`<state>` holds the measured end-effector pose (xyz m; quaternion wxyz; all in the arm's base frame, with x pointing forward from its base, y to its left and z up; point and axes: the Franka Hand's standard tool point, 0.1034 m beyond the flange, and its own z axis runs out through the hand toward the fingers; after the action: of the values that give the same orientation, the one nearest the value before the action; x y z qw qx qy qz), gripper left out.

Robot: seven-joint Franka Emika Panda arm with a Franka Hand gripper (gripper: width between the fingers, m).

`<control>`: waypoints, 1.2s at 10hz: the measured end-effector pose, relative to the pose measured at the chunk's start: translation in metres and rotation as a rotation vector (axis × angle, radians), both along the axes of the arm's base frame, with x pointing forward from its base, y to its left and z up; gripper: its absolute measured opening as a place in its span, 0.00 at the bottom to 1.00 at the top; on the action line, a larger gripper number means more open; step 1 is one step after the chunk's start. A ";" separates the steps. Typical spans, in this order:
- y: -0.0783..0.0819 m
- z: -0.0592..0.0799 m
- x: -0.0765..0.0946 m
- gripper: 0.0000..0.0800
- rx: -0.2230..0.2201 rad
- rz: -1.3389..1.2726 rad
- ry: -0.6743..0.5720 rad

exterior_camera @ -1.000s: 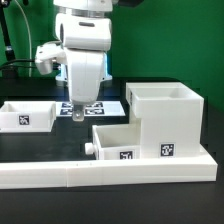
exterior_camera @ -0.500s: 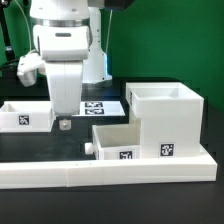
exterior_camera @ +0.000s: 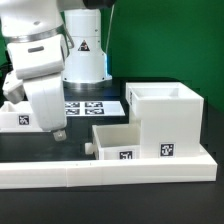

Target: Assemble drawer

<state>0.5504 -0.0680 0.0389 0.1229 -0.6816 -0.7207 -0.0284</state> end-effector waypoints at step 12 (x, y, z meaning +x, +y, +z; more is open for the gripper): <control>0.086 -0.004 0.012 0.81 0.010 -0.194 0.070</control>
Offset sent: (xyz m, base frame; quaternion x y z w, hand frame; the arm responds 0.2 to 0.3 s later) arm 0.0142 0.0210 -0.0043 0.0178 0.0066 0.0158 0.9997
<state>0.5622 0.0178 0.0344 0.1478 -0.7483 -0.6463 -0.0200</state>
